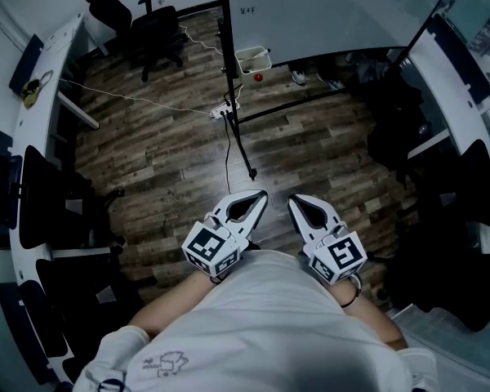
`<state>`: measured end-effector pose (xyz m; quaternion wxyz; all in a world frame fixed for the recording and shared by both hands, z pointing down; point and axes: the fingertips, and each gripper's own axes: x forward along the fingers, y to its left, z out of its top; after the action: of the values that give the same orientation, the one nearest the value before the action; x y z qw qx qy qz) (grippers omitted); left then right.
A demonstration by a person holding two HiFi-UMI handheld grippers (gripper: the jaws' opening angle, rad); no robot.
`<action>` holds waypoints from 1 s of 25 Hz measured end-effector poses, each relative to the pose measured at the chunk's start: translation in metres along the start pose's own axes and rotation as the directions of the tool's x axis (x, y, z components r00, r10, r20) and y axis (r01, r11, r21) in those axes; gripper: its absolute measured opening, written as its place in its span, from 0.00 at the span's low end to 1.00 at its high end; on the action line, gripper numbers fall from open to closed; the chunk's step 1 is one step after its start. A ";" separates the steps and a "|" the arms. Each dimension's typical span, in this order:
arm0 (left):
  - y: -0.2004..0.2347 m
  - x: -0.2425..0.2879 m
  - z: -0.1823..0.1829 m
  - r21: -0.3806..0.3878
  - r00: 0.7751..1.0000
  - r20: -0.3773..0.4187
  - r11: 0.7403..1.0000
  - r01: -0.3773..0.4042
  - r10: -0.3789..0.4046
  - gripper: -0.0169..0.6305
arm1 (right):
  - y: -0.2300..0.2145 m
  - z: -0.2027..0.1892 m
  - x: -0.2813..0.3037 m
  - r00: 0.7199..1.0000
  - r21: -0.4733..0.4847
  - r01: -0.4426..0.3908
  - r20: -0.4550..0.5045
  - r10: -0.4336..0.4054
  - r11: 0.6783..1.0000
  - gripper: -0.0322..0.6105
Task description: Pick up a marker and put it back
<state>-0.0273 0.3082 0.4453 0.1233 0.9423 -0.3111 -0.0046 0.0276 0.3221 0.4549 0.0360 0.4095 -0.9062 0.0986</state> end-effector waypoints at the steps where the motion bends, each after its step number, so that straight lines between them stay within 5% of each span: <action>1: 0.011 0.002 0.005 0.005 1.000 0.001 1.000 0.003 -0.003 0.04 | -0.002 0.004 0.010 1.000 0.000 0.004 0.003 -0.004 1.000 0.06; 13: 0.111 -0.004 0.033 0.009 0.999 -0.020 0.999 0.042 -0.042 0.04 | 0.002 0.023 0.112 0.999 0.017 0.030 0.014 -0.031 0.999 0.07; 25: 0.151 -0.007 0.034 -0.012 0.999 -0.033 1.000 0.019 -0.019 0.04 | -0.006 0.021 0.153 1.000 0.040 0.021 -0.021 -0.021 0.999 0.06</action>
<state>-0.1243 0.1877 0.4476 0.1336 0.9445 -0.3001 0.0080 -0.0688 0.2014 0.4574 0.0383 0.4186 -0.8993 0.1206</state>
